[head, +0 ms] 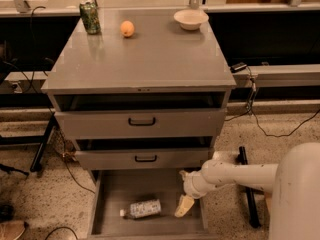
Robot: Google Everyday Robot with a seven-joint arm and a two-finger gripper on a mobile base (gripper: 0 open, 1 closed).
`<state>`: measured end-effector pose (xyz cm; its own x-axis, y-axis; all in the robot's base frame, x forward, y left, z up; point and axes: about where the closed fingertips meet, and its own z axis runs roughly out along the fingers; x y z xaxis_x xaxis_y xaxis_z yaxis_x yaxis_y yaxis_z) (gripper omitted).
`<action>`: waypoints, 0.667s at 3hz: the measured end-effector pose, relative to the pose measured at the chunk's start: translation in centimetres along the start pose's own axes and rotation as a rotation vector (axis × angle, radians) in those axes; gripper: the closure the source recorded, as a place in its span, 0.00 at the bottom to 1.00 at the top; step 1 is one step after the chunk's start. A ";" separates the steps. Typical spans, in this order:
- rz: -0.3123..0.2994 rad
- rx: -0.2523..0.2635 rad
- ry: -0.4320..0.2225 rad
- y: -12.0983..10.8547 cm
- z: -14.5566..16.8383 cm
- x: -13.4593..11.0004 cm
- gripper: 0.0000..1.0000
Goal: Pick blue plastic bottle from bottom drawer and place on counter
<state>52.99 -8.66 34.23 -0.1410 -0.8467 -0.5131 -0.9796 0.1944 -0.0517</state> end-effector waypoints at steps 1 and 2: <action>-0.021 -0.053 -0.018 -1.2 5.8 1.2 0.00; -0.021 -0.058 -0.023 -1.1 6.1 1.2 0.00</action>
Offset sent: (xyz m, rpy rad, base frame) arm 0.0109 0.0086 -0.0432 0.0141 0.0248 0.0435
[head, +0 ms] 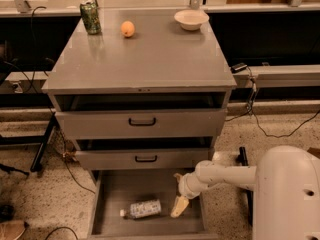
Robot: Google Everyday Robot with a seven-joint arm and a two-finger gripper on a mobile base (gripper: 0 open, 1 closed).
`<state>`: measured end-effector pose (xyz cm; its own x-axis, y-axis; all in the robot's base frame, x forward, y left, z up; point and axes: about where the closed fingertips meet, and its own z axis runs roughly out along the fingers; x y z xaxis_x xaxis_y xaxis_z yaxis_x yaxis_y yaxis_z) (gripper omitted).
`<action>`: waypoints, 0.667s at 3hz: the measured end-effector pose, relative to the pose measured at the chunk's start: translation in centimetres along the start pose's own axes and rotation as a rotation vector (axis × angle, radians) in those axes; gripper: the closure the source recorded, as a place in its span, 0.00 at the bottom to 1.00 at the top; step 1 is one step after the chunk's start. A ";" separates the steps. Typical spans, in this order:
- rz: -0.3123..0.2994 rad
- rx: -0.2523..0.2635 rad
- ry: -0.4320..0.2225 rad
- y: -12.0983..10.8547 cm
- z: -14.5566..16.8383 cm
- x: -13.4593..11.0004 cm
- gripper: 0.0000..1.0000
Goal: Pick blue plastic bottle from bottom drawer and place on counter
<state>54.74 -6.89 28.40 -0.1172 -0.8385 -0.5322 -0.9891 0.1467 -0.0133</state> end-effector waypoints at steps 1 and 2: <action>-0.066 -0.028 -0.040 0.1 3.0 -0.7 0.00; -0.160 -0.069 -0.106 0.8 7.3 -1.5 0.00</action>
Offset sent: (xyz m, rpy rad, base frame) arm 0.0006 0.0835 -0.0897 0.1694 -0.0782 0.2917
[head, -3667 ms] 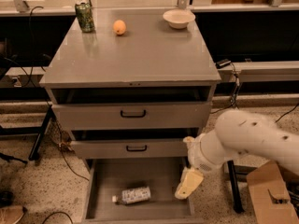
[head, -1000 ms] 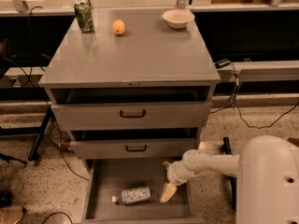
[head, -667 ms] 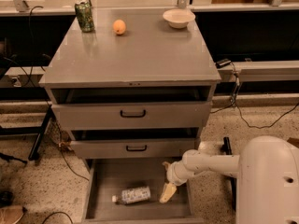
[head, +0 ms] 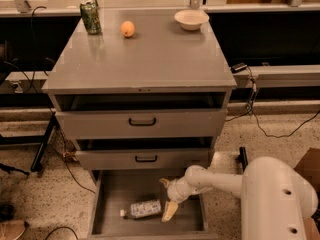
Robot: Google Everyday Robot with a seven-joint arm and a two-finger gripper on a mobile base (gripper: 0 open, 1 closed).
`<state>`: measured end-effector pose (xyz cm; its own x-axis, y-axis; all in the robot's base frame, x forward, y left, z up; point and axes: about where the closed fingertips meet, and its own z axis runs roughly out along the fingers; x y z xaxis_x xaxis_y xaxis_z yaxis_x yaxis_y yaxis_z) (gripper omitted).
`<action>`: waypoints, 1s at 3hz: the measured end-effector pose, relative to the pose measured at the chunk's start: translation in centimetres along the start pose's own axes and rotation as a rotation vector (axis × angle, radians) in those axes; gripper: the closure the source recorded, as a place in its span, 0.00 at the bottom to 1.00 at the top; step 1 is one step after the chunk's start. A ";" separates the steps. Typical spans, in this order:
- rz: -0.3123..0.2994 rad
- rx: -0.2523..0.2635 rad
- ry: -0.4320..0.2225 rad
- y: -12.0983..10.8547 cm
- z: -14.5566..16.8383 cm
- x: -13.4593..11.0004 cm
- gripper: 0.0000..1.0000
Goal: Pick blue plastic bottle from bottom drawer and place on counter
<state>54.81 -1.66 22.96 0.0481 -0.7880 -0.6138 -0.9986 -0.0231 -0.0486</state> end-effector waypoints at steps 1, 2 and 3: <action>-0.062 -0.035 -0.001 0.2 4.0 -0.3 0.00; -0.120 -0.060 0.033 0.3 8.7 -0.8 0.00; -0.133 -0.061 0.056 0.4 11.1 -0.6 0.00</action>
Offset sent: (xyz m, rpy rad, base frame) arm 0.0063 0.0839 -0.0812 -0.0583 -0.0514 0.1799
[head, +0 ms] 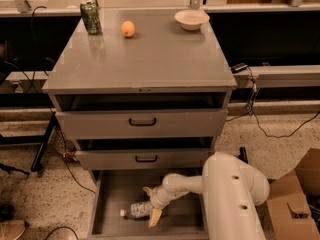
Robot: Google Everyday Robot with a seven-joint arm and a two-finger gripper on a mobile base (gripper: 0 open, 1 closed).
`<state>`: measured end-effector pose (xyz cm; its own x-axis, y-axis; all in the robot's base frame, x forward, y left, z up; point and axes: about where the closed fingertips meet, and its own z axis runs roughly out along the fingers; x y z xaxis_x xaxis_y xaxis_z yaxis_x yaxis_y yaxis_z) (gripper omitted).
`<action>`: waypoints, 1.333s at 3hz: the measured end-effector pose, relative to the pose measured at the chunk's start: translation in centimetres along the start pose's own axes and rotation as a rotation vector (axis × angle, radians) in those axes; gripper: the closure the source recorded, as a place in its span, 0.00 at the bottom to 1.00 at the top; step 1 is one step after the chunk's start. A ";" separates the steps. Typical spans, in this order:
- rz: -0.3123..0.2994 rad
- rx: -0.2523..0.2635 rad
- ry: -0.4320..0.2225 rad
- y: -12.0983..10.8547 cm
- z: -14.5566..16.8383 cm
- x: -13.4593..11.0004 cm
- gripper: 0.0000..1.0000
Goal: Pick blue plastic bottle from bottom drawer and place on counter
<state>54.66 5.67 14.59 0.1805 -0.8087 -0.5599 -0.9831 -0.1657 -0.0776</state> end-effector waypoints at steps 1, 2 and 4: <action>-0.010 -0.011 0.003 0.4 1.7 -0.1 0.19; -0.010 -0.024 -0.009 0.7 2.7 -0.2 0.50; -0.028 0.034 -0.092 0.8 -2.5 -1.0 0.97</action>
Offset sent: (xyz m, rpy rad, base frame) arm -0.0066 0.0187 -0.0285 -0.0045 0.0134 0.0298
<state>53.82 4.94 17.12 0.2058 -0.7484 -0.6305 -0.9785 -0.1670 -0.1212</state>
